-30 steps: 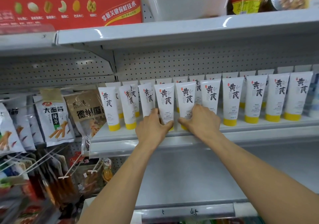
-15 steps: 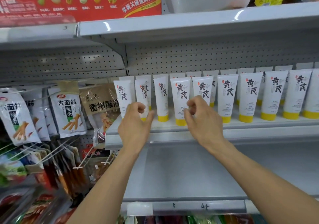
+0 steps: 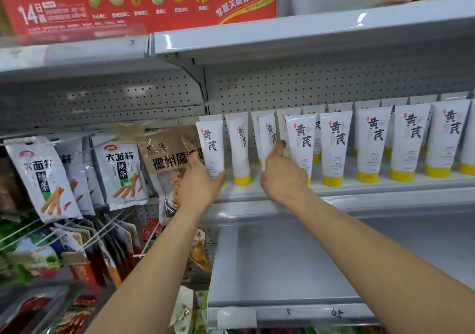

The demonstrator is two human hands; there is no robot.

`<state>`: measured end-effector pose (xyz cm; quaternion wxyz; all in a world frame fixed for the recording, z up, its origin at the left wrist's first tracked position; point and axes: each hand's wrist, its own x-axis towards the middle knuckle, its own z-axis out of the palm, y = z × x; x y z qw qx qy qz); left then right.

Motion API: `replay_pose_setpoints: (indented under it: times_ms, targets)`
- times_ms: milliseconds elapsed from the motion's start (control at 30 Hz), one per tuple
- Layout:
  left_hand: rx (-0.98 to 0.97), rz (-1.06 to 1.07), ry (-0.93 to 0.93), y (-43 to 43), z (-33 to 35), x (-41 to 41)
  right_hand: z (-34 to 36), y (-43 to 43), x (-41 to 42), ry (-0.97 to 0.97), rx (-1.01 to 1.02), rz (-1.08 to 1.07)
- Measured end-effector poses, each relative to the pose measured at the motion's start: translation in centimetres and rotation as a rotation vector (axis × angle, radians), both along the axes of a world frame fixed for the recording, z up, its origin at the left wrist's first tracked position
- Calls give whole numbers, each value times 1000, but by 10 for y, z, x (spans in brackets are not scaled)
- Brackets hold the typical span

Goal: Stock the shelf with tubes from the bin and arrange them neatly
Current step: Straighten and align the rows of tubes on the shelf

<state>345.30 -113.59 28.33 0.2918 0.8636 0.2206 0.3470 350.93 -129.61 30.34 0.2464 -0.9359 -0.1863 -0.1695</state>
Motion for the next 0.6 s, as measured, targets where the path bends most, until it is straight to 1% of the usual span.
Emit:
replay_pose_setpoints:
  times_ms: [133,267,500,600]
  targets:
    - [-14,-30,14,4,0,2,2,6,5,8,6,-41]
    - [18,-54,43,7,1,3,-1,10,9,11,27,-47]
    - [84,-6,33,11,-1,-5,-5,8,9,-25,54,-35]
    - [90,12,41,11,-3,-9,-7,7,10,-53,6,-16]
